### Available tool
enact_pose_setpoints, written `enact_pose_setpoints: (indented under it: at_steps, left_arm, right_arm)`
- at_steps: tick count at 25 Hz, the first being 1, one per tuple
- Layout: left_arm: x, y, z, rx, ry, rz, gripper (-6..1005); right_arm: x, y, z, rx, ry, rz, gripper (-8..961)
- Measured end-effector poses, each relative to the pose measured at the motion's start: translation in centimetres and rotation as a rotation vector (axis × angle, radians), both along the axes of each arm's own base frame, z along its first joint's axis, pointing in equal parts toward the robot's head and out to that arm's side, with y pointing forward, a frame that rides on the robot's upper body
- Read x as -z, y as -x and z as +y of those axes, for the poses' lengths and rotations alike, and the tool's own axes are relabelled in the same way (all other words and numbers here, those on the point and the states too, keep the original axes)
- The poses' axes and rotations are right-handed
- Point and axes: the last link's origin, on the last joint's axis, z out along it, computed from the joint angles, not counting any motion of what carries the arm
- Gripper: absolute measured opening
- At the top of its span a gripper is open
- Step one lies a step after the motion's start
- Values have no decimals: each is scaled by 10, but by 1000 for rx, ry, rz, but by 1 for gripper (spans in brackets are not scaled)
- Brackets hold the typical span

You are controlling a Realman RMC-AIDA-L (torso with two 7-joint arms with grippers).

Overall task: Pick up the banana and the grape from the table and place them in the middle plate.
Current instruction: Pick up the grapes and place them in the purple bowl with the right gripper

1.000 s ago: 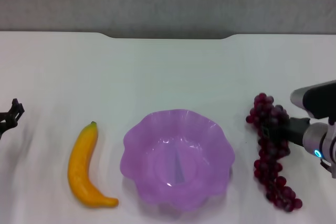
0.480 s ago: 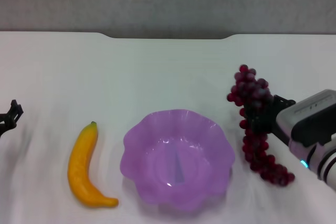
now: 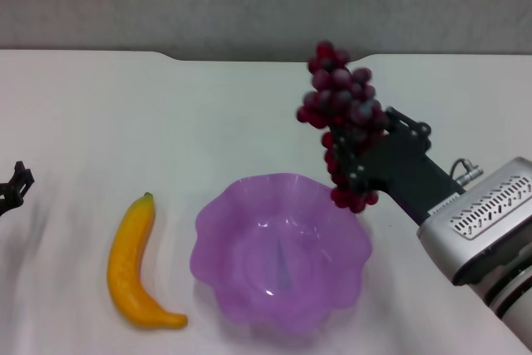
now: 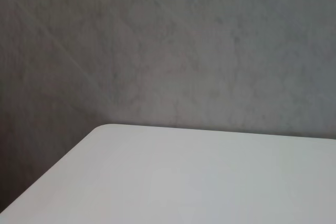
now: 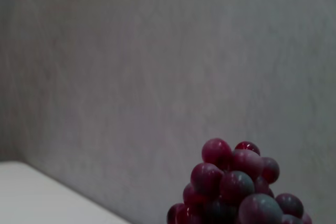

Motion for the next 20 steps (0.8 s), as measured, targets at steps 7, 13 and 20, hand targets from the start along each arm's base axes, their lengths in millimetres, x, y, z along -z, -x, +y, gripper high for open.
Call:
enact_pose_setpoints:
  at_steps: [7, 13, 20]
  left_arm:
    - [-1, 0, 0, 0, 0, 3, 898]
    - [-1, 0, 1, 1, -1, 0, 897]
    - [-1, -1, 1, 3, -1, 0, 897]
  right_arm:
    - [-2, 37, -7, -37, 65, 15, 416]
    - [3, 40, -6, -5, 125, -6, 416]
    - [20, 27, -3, 97, 253, -58, 416]
